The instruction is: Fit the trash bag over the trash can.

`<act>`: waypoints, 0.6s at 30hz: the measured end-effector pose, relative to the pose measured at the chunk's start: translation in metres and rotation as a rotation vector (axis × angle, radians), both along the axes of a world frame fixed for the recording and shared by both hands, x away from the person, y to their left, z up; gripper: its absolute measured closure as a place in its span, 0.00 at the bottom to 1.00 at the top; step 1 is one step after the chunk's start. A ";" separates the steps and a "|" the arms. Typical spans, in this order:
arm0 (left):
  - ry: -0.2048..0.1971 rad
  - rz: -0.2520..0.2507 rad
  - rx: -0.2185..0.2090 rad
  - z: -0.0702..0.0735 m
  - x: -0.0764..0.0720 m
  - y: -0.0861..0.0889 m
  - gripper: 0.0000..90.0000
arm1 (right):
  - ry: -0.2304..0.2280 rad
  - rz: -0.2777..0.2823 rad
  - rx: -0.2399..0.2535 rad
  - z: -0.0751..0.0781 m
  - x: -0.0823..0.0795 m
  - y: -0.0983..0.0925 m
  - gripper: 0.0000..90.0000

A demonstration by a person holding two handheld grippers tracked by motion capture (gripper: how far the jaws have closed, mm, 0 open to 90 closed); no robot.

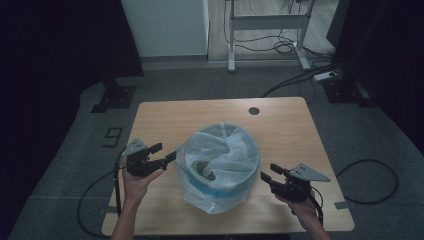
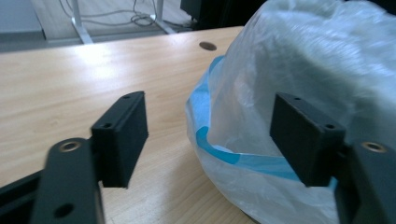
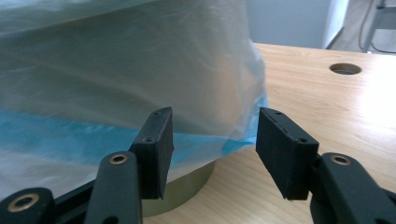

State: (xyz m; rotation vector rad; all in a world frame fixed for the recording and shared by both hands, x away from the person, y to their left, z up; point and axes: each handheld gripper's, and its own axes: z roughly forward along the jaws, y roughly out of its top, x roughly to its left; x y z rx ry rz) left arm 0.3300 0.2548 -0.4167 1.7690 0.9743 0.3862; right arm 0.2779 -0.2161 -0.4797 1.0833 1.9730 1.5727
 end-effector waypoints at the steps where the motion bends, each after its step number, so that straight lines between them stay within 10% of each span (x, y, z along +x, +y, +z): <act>1: -0.007 -0.006 -0.003 0.002 -0.001 0.001 0.26 | -0.001 0.008 0.005 -0.001 -0.002 0.000 0.50; 18: -0.064 -0.360 0.122 0.049 0.009 -0.050 0.32 | 0.039 -0.010 0.020 -0.018 -0.009 -0.023 0.49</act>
